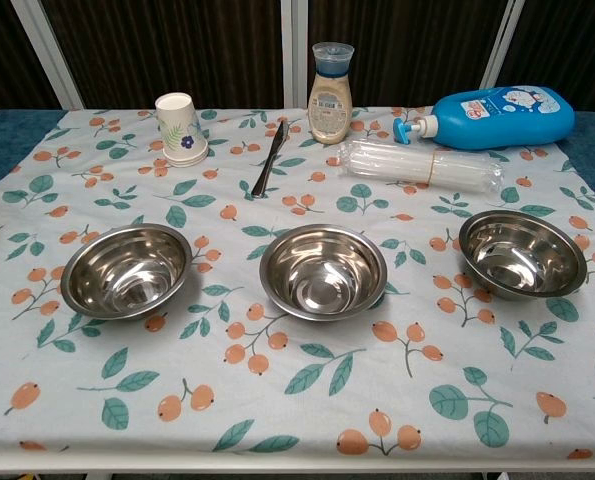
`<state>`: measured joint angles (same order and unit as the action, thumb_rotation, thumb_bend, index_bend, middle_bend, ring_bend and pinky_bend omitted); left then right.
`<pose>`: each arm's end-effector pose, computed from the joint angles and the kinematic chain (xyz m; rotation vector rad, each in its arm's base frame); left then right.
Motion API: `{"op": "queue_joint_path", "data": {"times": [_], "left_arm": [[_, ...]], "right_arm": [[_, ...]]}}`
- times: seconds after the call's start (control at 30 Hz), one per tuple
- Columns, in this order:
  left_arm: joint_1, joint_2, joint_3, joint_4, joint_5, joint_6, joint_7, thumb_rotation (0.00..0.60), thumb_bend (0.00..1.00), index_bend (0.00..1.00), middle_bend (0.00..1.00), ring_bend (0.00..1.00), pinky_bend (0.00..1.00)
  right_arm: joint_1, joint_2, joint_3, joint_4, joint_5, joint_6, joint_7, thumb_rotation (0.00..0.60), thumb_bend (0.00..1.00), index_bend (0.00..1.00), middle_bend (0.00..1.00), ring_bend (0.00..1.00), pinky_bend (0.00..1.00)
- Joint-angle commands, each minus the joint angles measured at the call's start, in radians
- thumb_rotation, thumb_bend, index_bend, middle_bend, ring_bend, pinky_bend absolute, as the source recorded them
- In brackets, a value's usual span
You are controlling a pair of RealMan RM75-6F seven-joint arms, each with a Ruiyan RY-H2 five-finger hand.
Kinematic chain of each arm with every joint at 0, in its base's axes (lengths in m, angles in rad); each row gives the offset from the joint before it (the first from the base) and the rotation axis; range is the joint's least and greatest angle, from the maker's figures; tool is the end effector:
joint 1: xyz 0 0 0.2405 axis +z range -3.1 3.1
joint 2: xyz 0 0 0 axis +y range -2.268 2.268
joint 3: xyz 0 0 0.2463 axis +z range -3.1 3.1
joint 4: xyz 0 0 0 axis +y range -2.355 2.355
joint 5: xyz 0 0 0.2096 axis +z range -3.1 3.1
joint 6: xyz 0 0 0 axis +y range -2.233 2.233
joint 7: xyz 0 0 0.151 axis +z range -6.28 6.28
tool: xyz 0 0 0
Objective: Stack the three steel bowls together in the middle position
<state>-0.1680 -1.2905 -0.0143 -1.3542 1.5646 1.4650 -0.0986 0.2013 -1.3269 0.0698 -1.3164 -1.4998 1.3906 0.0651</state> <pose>-0.3139 0.2087 0.1129 -1.5043 -0.8764 -0.9678 -0.3188 -0.2320 0.1077 1.4703 -0.8752 0.9220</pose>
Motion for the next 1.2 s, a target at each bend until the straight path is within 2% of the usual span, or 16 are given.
{"op": "queue_joint_path", "data": {"times": [0.03,0.23,0.4,0.63,0.87,1.2], "left_arm": [[0.000,0.000,0.000,-0.001,0.001,0.001,0.001,0.600,0.13,0.19,0.21,0.12,0.21],[0.002,-0.001,0.002,0.001,0.001,0.001,0.001,0.600,0.13,0.19,0.21,0.12,0.21],[-0.003,-0.006,-0.001,0.006,-0.001,-0.004,-0.005,0.600,0.13,0.19,0.21,0.12,0.21],[-0.001,-0.012,0.005,0.013,0.006,-0.002,-0.014,0.600,0.13,0.19,0.21,0.12,0.21],[0.001,-0.017,0.006,0.025,0.004,-0.001,-0.015,0.600,0.13,0.19,0.21,0.12,0.21],[0.005,-0.023,0.008,0.058,-0.007,-0.011,-0.051,0.600,0.13,0.19,0.21,0.12,0.21]], "right_arm": [[0.000,0.000,-0.001,0.001,-0.001,0.000,0.000,0.600,0.00,0.14,0.18,0.01,0.22],[0.004,-0.003,-0.002,0.005,-0.018,0.009,0.009,0.600,0.00,0.14,0.19,0.02,0.22],[0.020,0.018,0.002,-0.042,-0.035,0.006,-0.037,0.600,0.00,0.14,0.21,0.03,0.22],[0.043,0.039,-0.033,-0.135,-0.094,-0.020,-0.164,0.600,0.00,0.15,0.29,0.16,0.25],[0.070,-0.016,-0.080,-0.120,-0.126,-0.099,-0.258,0.600,0.00,0.17,0.32,0.19,0.28],[0.103,-0.081,-0.082,-0.092,-0.108,-0.168,-0.352,0.600,0.02,0.20,0.32,0.19,0.28]]}}
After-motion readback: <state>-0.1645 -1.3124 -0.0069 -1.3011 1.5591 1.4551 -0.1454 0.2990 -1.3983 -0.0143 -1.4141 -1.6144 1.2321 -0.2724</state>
